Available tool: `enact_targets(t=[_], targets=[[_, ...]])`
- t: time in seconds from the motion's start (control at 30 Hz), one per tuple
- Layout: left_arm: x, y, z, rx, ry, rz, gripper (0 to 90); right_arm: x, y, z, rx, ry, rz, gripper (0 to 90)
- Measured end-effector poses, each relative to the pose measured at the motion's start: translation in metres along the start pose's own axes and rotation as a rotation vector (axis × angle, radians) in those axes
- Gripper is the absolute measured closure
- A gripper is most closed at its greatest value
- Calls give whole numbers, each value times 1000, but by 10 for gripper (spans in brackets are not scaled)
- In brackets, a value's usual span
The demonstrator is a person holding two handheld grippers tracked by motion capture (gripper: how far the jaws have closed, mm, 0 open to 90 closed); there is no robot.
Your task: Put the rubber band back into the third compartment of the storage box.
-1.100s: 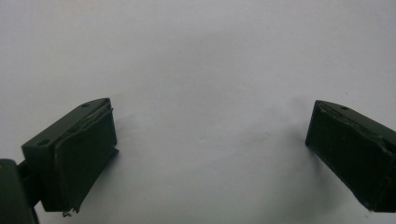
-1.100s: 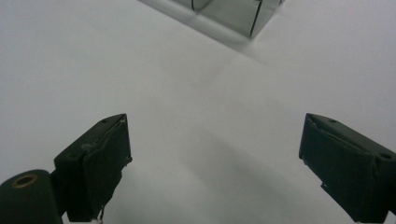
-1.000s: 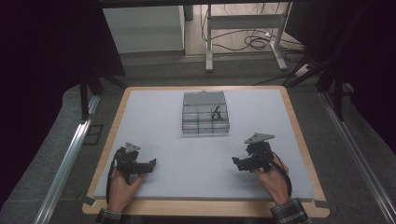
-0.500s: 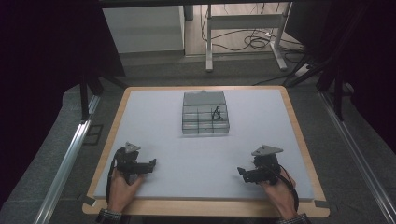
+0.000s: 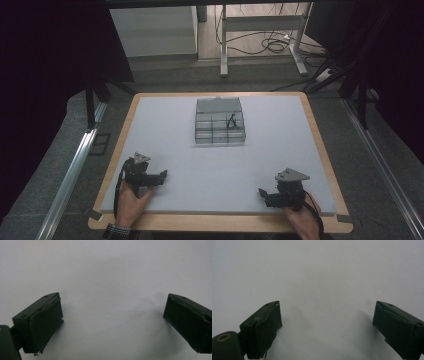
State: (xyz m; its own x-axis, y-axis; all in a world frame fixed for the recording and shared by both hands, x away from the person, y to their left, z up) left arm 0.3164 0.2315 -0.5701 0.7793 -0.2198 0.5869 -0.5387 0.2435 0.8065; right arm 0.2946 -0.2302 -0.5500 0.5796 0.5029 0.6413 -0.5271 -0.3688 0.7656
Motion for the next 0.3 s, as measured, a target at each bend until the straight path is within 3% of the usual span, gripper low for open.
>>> enact_targets(t=[0.03,0.3], targets=[[0,0,0,0,0,0,22,-3,0,1,3,-14,27,73],[0,0,0,-1,0,0,22,-5,-1,-2,-17,-20,41,68]])
Point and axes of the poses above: each handheld gripper's, and its own axes: y roughly backward along the jaws, x roughly out of its top, z roughly to its right, the point moved 2 cm from there along -y, roughly forward along the jaws, and after that the axes turned 8 degrees about -z, right-handed, at the moved point
